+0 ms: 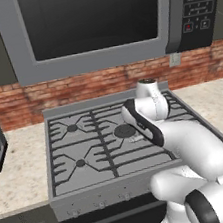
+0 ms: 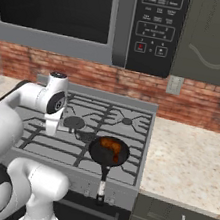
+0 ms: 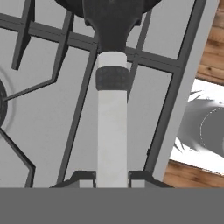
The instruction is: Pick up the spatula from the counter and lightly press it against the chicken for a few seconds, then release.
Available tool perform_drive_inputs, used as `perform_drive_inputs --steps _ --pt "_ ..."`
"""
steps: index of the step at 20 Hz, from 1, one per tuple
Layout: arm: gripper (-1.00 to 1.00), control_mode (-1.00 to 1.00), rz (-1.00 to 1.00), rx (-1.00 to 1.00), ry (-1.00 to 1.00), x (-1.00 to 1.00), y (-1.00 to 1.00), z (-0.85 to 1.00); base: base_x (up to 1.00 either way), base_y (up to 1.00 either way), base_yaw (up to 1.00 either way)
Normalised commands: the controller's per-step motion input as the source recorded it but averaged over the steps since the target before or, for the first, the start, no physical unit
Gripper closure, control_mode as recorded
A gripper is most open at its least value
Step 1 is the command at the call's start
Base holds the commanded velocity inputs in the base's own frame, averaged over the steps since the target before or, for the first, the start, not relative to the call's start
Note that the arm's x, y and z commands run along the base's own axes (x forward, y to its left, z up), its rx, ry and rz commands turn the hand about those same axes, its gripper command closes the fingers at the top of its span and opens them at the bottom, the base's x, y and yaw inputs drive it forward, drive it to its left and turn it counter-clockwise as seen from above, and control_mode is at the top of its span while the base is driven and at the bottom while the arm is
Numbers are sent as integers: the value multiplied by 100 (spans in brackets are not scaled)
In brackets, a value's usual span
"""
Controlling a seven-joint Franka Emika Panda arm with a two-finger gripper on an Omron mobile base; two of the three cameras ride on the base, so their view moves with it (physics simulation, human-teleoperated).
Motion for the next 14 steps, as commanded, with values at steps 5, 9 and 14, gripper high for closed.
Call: perform_drive_inputs --steps 5,9,14 --pt "100 -100 0 0 2 2 -25 10 0 0 0" --pt "100 -100 0 0 0 2 -24 15 0 0 0" --pt "100 -100 0 0 0 2 -24 4 0 0 0"
